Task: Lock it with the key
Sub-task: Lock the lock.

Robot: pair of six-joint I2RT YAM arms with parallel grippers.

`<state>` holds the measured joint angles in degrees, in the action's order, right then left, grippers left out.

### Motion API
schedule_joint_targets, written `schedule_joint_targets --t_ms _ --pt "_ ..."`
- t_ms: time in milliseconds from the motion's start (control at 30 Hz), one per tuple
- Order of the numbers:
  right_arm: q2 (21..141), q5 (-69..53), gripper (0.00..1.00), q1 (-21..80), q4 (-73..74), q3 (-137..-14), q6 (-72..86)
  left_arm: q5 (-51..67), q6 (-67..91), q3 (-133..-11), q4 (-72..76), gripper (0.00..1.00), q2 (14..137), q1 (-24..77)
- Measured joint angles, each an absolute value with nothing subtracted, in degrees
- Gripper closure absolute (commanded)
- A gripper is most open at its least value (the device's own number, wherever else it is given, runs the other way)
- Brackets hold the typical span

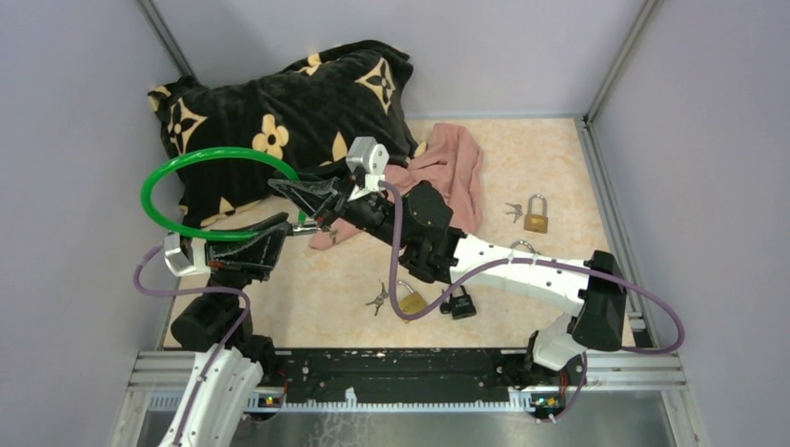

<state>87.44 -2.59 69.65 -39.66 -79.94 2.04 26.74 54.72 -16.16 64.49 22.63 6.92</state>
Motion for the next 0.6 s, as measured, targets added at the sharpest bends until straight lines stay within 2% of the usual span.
schedule_joint_targets --t_ms 300,433,600 --pt "87.4 -7.3 1.00 69.6 -43.3 -79.4 1.1 27.0 59.1 -17.4 65.7 1.00 22.4 7.4" --pt "87.1 -6.7 0.84 69.6 -43.4 -78.8 1.0 27.2 58.3 -17.5 66.0 1.00 22.0 7.4" --pt "86.8 -6.2 0.69 70.0 -37.6 -79.5 -0.2 25.9 57.6 -17.5 65.2 1.00 20.8 7.4"
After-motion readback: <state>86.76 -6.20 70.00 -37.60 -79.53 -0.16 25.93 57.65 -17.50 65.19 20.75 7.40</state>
